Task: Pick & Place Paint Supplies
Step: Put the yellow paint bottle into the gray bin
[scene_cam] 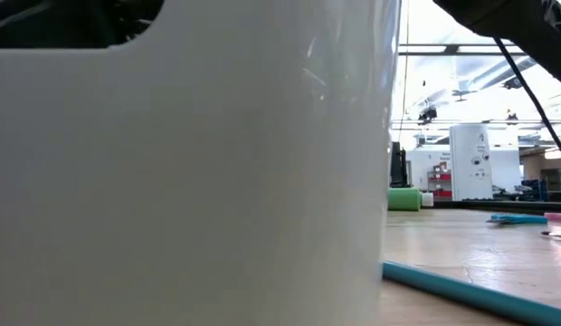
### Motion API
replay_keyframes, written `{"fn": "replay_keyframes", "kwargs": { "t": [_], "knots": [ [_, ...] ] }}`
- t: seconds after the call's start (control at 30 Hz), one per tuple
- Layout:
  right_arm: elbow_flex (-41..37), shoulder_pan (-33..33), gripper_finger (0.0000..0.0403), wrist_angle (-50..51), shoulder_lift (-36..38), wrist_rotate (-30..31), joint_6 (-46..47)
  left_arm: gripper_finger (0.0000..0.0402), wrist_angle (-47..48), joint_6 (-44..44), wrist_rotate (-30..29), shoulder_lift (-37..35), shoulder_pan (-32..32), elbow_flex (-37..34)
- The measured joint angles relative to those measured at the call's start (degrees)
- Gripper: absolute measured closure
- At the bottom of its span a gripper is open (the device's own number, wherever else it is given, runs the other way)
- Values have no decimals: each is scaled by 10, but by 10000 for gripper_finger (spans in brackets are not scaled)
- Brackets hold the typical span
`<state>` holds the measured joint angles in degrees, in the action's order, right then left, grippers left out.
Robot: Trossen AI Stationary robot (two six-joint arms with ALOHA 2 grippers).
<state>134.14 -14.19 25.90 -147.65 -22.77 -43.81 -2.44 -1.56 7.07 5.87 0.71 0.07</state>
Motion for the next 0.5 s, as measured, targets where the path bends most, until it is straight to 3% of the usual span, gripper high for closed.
{"fn": "replay_keyframes", "kwargs": {
  "t": [0.5],
  "knots": [
    [-2,-2,119,-2,2,3,14,297,1,0,0,4,0,0]
  ]
}}
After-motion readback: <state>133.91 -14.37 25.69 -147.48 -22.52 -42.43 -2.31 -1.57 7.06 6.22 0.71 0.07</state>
